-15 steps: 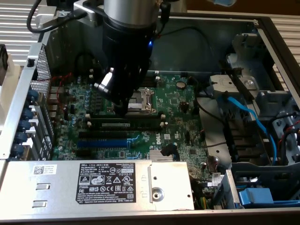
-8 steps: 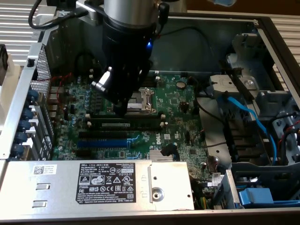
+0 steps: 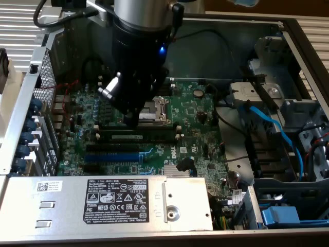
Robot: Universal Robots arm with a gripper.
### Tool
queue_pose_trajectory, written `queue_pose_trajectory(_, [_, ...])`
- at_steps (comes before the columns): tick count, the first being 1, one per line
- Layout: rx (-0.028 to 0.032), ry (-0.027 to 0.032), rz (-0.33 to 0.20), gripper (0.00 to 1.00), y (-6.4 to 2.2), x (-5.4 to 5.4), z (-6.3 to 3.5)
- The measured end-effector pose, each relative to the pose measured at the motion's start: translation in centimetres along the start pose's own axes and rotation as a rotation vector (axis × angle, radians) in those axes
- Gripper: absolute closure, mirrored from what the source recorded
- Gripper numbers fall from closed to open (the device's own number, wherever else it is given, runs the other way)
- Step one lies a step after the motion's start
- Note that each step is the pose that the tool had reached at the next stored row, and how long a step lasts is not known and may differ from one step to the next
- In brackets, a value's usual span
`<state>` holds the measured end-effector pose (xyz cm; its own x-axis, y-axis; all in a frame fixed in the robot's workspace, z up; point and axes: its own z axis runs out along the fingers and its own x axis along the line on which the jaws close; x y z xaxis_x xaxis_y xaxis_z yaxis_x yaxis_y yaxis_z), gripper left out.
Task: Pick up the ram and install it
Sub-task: 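Press down the ram until it locks into place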
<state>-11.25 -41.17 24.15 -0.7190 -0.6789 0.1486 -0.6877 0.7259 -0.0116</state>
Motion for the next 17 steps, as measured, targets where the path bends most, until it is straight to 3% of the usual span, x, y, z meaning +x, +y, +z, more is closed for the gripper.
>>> queue_pose_trajectory(2, [0.0029, -0.0021, 0.013, 0.9, 0.0, 0.0, 0.0])
queue_pose_trajectory(3, [0.0075, -0.0075, 0.019, 0.9, 0.0, 0.0, 0.0])
queue_pose_trajectory(9, [0.0526, -0.0595, 0.047, 0.9, 0.0, 0.0, -0.02])
queue_pose_trajectory(11, [0.0632, -0.0721, 0.059, 0.9, 0.0, 0.01, -0.08])
queue_pose_trajectory(17, [0.0818, -0.0971, 0.114, 0.9, 0.03, 0.03, -0.47])
